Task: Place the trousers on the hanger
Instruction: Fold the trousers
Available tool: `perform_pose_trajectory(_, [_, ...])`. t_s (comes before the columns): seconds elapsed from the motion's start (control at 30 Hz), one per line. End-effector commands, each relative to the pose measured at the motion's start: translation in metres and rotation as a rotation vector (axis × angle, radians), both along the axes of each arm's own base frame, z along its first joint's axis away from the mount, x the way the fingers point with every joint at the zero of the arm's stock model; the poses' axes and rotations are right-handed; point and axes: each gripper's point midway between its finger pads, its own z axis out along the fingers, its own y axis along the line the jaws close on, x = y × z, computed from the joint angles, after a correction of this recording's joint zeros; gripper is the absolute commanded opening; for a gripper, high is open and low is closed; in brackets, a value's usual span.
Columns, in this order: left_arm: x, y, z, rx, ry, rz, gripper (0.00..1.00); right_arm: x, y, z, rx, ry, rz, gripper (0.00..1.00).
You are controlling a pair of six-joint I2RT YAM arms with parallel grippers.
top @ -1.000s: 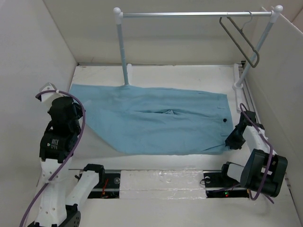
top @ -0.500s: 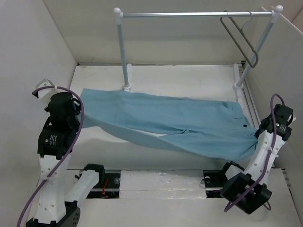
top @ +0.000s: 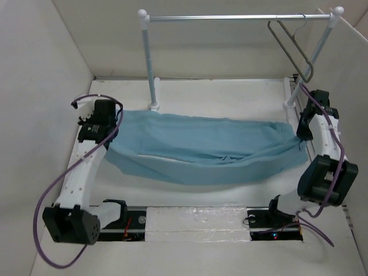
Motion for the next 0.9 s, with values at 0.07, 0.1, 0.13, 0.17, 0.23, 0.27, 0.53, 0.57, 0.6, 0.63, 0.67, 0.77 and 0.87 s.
perform_pose_trajectory(0.07, [0.006, 0.025, -0.005, 0.08, 0.04, 0.177, 0.0, 0.089, -0.01, 0.04, -0.036, -0.249, 0.114, 0.0])
perform_pose_trajectory(0.1, [0.015, 0.027, 0.001, 0.1, 0.046, 0.183, 0.0, 0.103, -0.011, 0.036, -0.027, -0.263, 0.123, 0.0])
perform_pose_trajectory(0.13, [0.019, 0.03, 0.007, 0.134, 0.054, 0.192, 0.0, 0.111, -0.011, 0.035, -0.018, -0.275, 0.131, 0.0])
perform_pose_trajectory(0.17, [0.024, 0.032, 0.01, 0.146, 0.056, 0.199, 0.0, 0.118, -0.012, 0.036, 0.006, -0.292, 0.138, 0.0])
perform_pose_trajectory(0.23, [0.044, 0.033, 0.008, 0.176, 0.087, 0.205, 0.0, 0.138, -0.015, 0.037, 0.016, -0.32, 0.144, 0.0])
perform_pose_trajectory(0.27, [0.049, 0.034, 0.005, 0.19, 0.112, 0.215, 0.0, 0.146, -0.014, 0.036, 0.032, -0.336, 0.153, 0.0])
perform_pose_trajectory(0.53, [0.143, 0.071, -0.049, 0.16, 0.249, 0.301, 0.0, 0.216, -0.026, 0.026, 0.18, -0.504, 0.146, 0.0])
perform_pose_trajectory(0.57, [0.148, 0.075, -0.055, 0.144, 0.269, 0.311, 0.0, 0.224, -0.025, 0.012, 0.209, -0.502, 0.138, 0.0])
perform_pose_trajectory(0.6, [0.167, 0.08, -0.067, 0.125, 0.272, 0.315, 0.0, 0.23, -0.022, 0.004, 0.248, -0.507, 0.124, 0.0])
perform_pose_trajectory(0.63, [0.173, 0.087, -0.069, 0.129, 0.273, 0.33, 0.0, 0.235, -0.021, 0.0, 0.267, -0.523, 0.109, 0.02])
perform_pose_trajectory(0.67, [0.176, 0.087, -0.074, 0.134, 0.293, 0.336, 0.0, 0.239, -0.016, -0.009, 0.308, -0.534, 0.101, 0.06])
perform_pose_trajectory(0.77, [0.209, 0.086, -0.066, 0.1, 0.237, 0.313, 0.0, 0.265, 0.006, -0.014, 0.387, -0.67, 0.089, 0.38])
perform_pose_trajectory(0.87, [0.228, 0.082, -0.052, 0.046, 0.158, 0.243, 0.34, 0.269, 0.01, 0.0, 0.357, -0.72, 0.103, 0.57])
